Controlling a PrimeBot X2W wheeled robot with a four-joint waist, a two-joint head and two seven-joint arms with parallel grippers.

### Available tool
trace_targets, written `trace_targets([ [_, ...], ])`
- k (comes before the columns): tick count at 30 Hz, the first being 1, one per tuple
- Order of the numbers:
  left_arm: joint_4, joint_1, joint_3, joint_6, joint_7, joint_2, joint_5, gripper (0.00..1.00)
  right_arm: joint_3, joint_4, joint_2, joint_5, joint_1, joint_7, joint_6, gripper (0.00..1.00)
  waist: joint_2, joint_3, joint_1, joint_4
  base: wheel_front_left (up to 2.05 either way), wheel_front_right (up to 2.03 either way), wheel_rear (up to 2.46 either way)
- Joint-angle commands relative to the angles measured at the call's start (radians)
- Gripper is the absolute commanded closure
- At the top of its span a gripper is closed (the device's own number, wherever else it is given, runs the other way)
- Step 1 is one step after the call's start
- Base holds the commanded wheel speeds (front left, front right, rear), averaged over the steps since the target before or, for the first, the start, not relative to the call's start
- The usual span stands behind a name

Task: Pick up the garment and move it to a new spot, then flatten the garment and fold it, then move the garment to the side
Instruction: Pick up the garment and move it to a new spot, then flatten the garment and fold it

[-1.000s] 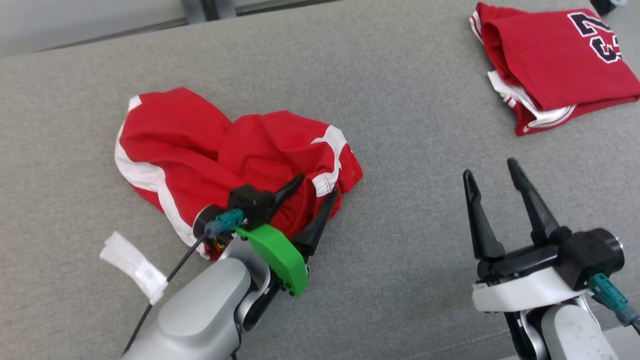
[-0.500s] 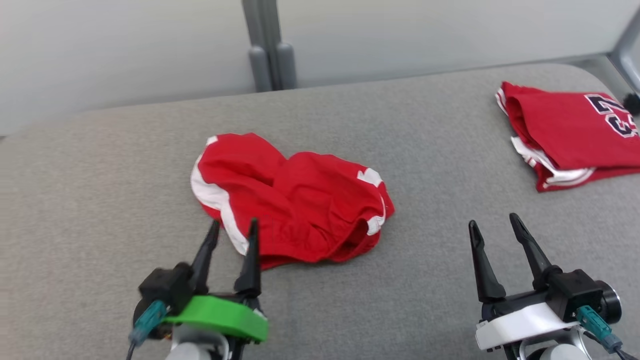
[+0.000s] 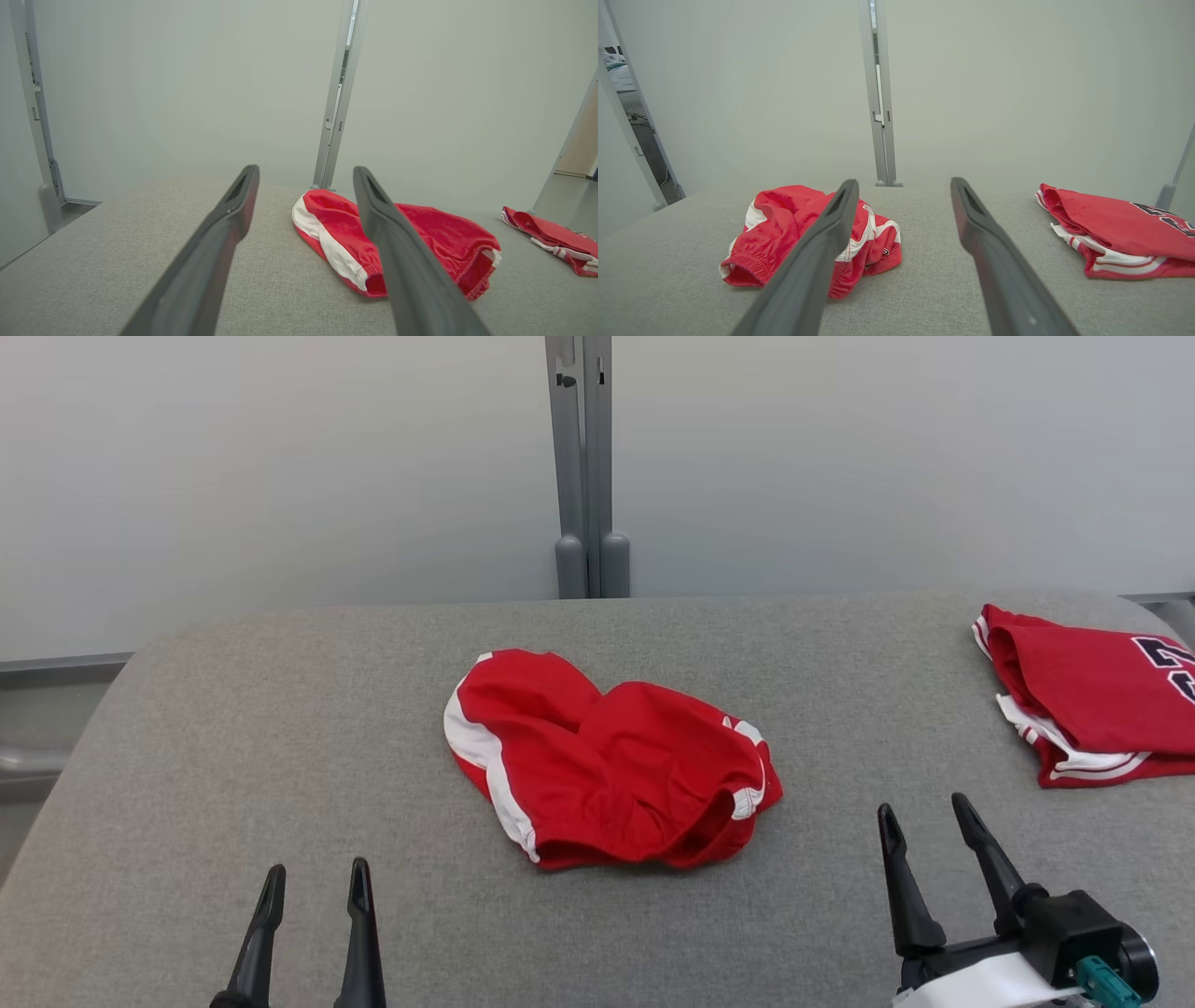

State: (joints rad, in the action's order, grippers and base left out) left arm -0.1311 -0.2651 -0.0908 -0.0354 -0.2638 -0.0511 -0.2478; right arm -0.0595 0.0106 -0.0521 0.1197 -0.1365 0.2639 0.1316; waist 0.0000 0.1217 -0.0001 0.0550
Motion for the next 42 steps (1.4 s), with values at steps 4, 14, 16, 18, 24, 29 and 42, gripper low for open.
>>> trace_targets([
  [4,0.008,-0.049,-0.009,0.007,0.000,0.000,0.020,0.00,-0.013,0.001,0.001,-0.011,-0.053,0.000,-0.002,0.00,0.0000,0.025,0.0001,0.002,0.00,0.00,0.00],
  [14,0.050,-0.056,-0.036,0.025,0.000,0.000,0.063,0.00,-0.026,0.023,0.001,0.006,-0.059,0.000,-0.002,0.00,0.0000,0.031,0.0001,-0.016,0.00,0.00,0.00],
  [16,0.056,-0.056,-0.043,0.025,0.000,0.000,0.072,0.00,-0.029,0.026,0.001,0.007,-0.052,0.000,-0.002,0.00,0.0000,0.032,0.0001,-0.018,0.00,0.00,0.00],
  [18,0.061,-0.052,-0.051,0.026,0.000,0.000,0.079,0.00,-0.032,0.028,0.001,0.008,-0.048,0.000,-0.002,0.00,0.0000,0.033,0.0001,-0.019,0.00,0.00,0.00],
  [24,0.065,-0.037,-0.065,0.032,0.000,0.000,0.088,0.00,-0.028,0.025,0.001,0.017,-0.047,0.000,-0.002,0.00,0.0000,0.032,0.0001,-0.018,0.00,0.00,0.00],
  [29,0.070,-0.039,-0.070,0.035,0.000,0.000,0.090,0.00,-0.033,0.025,0.002,0.015,-0.043,0.000,-0.002,0.00,0.0000,0.032,0.0001,-0.020,0.00,0.00,0.00],
  [42,0.073,-0.034,-0.086,0.046,0.000,0.000,0.083,0.00,-0.037,0.018,0.002,0.011,-0.040,0.000,-0.002,0.00,0.0000,0.023,0.0001,-0.017,0.00,0.00,0.00],
])
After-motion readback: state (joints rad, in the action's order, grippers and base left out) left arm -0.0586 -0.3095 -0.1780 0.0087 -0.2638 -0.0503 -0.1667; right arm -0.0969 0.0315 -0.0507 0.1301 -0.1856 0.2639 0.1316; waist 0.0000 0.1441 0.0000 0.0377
